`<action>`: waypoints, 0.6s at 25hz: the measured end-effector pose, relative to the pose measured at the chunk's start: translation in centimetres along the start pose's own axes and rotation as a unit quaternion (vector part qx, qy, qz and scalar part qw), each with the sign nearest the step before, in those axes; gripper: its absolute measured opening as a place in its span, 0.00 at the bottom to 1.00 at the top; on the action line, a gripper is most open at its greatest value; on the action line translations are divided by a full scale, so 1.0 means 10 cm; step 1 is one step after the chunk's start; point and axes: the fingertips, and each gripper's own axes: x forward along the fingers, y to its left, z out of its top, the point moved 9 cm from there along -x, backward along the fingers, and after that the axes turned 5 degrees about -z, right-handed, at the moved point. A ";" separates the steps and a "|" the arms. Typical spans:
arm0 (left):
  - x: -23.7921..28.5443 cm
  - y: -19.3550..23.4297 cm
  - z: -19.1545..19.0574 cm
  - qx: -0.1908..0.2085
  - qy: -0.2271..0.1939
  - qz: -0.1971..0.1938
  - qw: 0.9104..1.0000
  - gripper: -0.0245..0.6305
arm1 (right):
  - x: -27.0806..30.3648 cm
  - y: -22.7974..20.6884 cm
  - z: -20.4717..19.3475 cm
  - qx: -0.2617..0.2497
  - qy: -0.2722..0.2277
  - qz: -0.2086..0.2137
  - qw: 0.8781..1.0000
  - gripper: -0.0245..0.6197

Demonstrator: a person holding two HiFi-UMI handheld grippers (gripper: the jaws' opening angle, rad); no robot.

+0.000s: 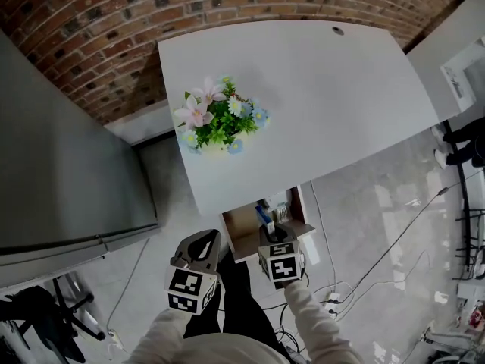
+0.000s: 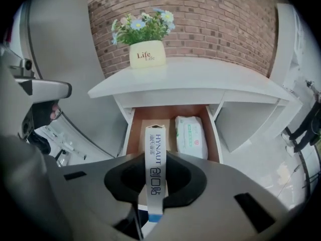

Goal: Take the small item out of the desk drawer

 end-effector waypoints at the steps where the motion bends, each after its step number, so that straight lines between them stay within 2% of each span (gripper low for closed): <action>1: -0.02 0.00 0.01 0.004 -0.002 -0.002 1.000 0.07 | -0.05 0.01 0.01 0.003 -0.007 -0.002 1.000 0.18; 15: -0.27 -0.21 0.16 0.033 -0.026 -0.027 0.999 0.07 | -0.91 0.16 0.05 0.038 -0.098 -0.020 0.994 0.18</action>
